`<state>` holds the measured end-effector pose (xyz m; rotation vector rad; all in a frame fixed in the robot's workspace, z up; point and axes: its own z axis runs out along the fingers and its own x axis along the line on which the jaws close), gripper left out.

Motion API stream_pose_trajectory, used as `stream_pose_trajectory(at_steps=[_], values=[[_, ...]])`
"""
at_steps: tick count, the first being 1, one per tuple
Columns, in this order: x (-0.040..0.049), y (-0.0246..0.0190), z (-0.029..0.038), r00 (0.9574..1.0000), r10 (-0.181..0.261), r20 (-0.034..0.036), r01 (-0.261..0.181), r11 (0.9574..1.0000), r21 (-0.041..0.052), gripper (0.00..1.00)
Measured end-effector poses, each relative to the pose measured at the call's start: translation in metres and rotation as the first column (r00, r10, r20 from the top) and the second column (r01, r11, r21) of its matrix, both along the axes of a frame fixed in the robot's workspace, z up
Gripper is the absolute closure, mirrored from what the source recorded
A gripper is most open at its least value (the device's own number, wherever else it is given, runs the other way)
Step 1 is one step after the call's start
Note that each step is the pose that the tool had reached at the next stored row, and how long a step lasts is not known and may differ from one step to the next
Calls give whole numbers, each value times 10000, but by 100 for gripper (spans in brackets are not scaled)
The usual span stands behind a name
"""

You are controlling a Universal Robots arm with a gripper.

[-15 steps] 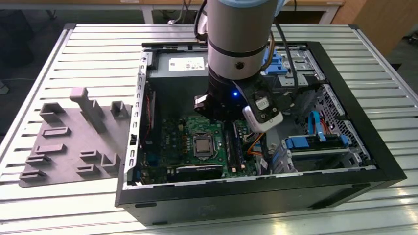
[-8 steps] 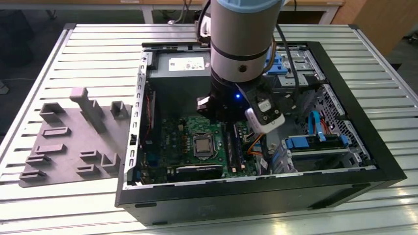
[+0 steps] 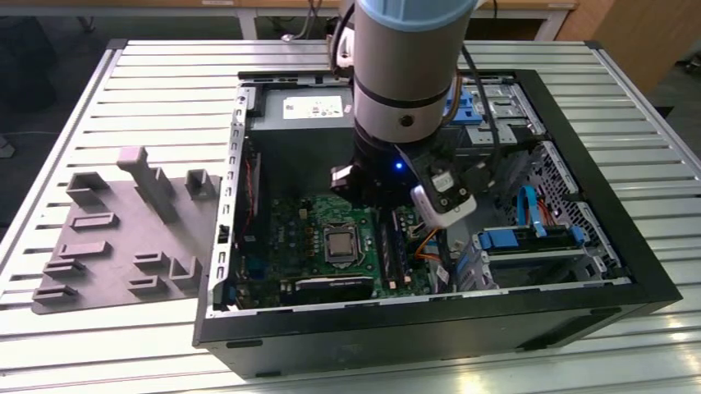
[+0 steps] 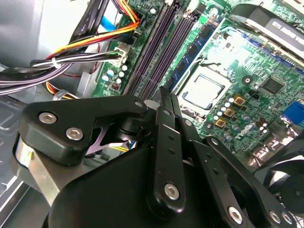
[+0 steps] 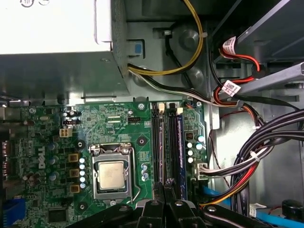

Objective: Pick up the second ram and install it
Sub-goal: 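Insert the second ram into the second slot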

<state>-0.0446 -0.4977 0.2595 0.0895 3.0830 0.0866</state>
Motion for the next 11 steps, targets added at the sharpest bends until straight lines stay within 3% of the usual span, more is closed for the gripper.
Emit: stream_pose_trajectory(at_steps=[11], values=[[3, 2, -83, 10000, 2, 1, -2, 10000, 9, 88]])
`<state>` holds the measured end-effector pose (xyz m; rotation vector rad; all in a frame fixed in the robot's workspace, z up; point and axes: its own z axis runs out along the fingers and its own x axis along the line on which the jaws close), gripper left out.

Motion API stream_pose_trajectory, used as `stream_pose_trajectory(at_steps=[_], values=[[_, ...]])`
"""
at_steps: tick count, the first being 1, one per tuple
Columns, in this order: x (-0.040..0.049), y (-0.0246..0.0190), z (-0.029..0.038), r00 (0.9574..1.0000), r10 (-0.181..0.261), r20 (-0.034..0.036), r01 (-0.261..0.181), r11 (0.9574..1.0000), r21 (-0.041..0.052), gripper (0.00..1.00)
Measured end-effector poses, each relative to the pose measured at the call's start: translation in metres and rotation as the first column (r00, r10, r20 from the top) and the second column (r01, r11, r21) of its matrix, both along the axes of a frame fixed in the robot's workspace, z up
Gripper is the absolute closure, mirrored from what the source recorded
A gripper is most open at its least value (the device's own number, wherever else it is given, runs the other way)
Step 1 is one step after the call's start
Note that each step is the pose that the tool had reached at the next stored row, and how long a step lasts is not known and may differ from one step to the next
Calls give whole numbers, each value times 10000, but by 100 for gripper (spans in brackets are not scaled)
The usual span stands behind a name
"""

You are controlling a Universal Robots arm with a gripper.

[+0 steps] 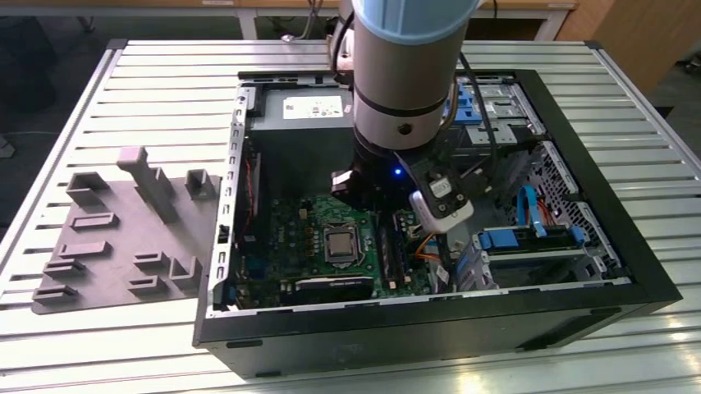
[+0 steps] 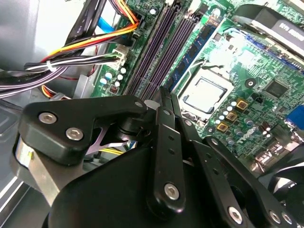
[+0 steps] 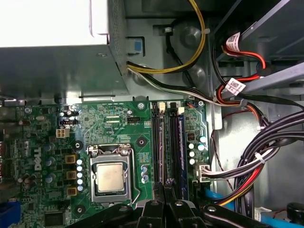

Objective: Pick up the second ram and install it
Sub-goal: 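Insert the second ram into the second slot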

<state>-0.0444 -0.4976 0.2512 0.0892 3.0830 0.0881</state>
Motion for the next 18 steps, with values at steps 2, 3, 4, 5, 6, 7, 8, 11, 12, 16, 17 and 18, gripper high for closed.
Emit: stream_pose_trajectory(at_steps=[2, 3, 4, 5, 6, 7, 8, 11, 12, 16, 17, 18], values=[[2, 0, -11, 10000, 0, 0, 0, 10000, 12, 88], [5, 1, -17, 10000, 1, -1, -1, 10000, 12, 88], [9, 1, -22, 10000, 1, -2, -1, 10000, 12, 88], [15, 1, -28, 10000, 0, -1, 0, 10000, 13, 88], [23, 1, -31, 10000, 0, -1, 0, 10000, 12, 88], [33, 1, -32, 10000, 0, -2, 0, 10000, 11, 88], [44, 1, -33, 10000, 1, -1, -1, 10000, 11, 88], [65, 3, -39, 10000, 0, -1, 0, 10000, 11, 88], [71, 4, -41, 10000, 0, -1, 0, 10000, 12, 88], [77, 5, -51, 10000, 50, 0, -50, 10000, 14, 88], [77, 5, -54, 10000, 79, 0, -79, 10000, 14, 88], [78, 5, -58, 9999, 106, 0, -106, 9999, 14, 88]])
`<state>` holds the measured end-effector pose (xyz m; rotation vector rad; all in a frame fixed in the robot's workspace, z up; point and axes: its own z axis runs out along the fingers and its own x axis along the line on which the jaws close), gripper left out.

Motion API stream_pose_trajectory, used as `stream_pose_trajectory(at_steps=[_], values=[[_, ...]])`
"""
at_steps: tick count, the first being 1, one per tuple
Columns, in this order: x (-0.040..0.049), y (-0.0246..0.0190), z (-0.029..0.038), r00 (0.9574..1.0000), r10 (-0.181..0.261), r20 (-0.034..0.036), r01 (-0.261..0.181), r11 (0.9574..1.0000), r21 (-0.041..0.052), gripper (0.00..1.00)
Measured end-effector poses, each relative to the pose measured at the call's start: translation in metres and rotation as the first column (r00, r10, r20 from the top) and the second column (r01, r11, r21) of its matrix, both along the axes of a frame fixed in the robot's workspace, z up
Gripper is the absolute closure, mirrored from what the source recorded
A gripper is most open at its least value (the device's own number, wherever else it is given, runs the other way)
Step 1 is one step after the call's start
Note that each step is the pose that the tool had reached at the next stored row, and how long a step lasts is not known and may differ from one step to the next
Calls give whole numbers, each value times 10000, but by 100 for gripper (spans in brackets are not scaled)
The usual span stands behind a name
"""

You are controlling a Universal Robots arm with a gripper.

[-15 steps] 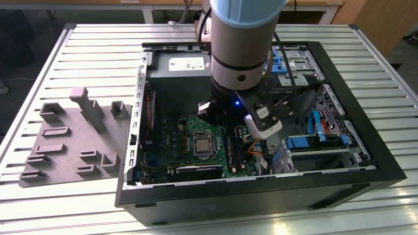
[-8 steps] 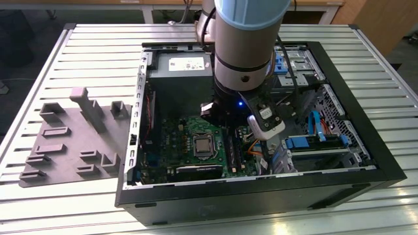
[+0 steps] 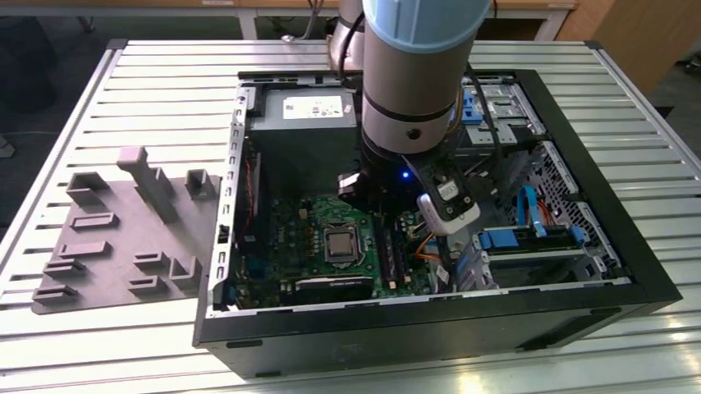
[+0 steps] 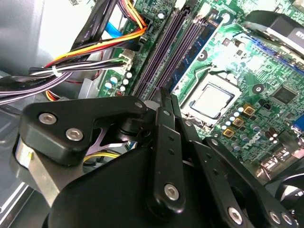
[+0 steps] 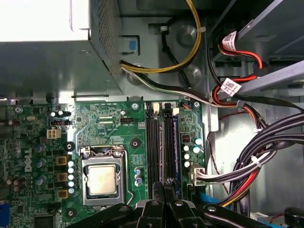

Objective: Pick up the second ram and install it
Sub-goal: 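Insert the second ram into the second slot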

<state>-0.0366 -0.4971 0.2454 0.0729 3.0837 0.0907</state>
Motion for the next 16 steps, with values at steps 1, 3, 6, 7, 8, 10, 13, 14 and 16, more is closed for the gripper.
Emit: stream_pose_trajectory(at_steps=[1, 3, 6, 7, 8, 10, 13, 14, 16], values=[[0, 1, -5, 10000, 22, 1, -22, 10000, 1, 88], [1, 4, -14, 10000, 62, -1, -62, 10000, -2, 88], [0, 19, -29, 9999, 118, 0, -118, 9999, -1, 88], [0, 31, -36, 9999, 132, 0, -132, 9999, 0, 88], [0, 39, -41, 9999, 144, 0, -144, 9999, 0, 88], [1, 45, -51, 9998, 176, 2, -176, 9998, 1, 88], [0, 46, -65, 9996, 292, 9, -292, 9996, -1, 88], [0, 46, -70, 9994, 352, 12, -352, 9994, -1, 88], [0, 47, -82, 9989, 471, 20, -471, 9989, -1, 88]])
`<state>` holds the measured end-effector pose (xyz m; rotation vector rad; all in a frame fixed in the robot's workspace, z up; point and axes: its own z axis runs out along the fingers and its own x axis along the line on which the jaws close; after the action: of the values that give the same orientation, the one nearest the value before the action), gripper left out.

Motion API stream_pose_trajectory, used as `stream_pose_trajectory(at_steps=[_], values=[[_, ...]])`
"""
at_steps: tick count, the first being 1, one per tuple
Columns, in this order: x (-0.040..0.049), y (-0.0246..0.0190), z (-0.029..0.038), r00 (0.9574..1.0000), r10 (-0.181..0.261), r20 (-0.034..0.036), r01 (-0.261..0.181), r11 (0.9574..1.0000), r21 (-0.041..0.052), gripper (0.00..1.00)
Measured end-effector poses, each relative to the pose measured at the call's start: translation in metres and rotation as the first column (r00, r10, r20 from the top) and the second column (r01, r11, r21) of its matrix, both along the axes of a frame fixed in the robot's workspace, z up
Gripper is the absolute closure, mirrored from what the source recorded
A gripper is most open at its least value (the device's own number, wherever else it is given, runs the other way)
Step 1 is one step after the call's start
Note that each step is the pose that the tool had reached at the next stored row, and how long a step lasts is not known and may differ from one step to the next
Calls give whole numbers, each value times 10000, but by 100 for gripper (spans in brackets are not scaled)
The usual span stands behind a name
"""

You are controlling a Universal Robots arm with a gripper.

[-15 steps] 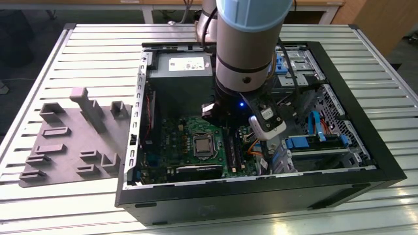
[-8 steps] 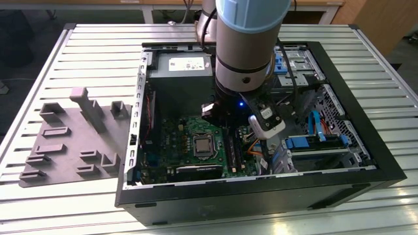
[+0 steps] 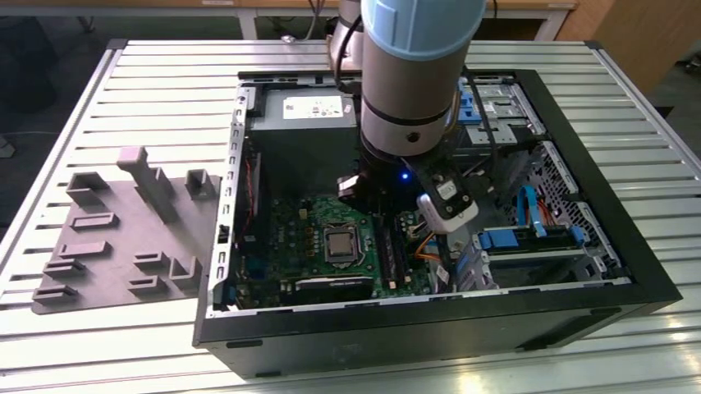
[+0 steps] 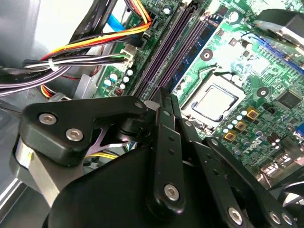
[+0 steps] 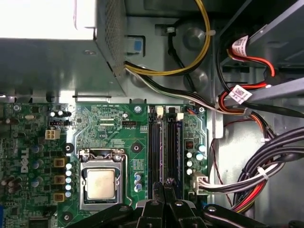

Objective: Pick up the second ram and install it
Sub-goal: 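Insert the second ram into the second slot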

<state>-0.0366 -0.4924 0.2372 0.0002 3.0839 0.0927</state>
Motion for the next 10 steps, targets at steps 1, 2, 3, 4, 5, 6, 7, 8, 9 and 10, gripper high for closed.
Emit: stream_pose_trajectory(at_steps=[1, 2, 3, 4, 5, 6, 7, 8, 9, 10], values=[[0, 0, -7, 10000, 44, 6, -44, 10000, 1, 88], [-4, 0, -16, 10000, 59, 12, -59, 10000, 1, 88], [-8, 0, -25, 10000, 67, 19, -67, 10000, 1, 88], [-17, 1, -34, 10000, 69, 25, -69, 10000, 3, 88], [-26, 1, -41, 10000, 68, 29, -68, 10000, 3, 88], [-33, 1, -47, 10000, 68, 31, -68, 10000, 3, 88], [-33, 1, -54, 10000, 69, 32, -69, 10000, 4, 88], [-33, 2, -60, 10000, 71, 33, -71, 10000, 3, 88], [-33, 4, -64, 10000, 76, 33, -76, 10000, 2, 88], [-34, 10, -68, 10000, 82, 33, -82, 10000, 1, 88]])
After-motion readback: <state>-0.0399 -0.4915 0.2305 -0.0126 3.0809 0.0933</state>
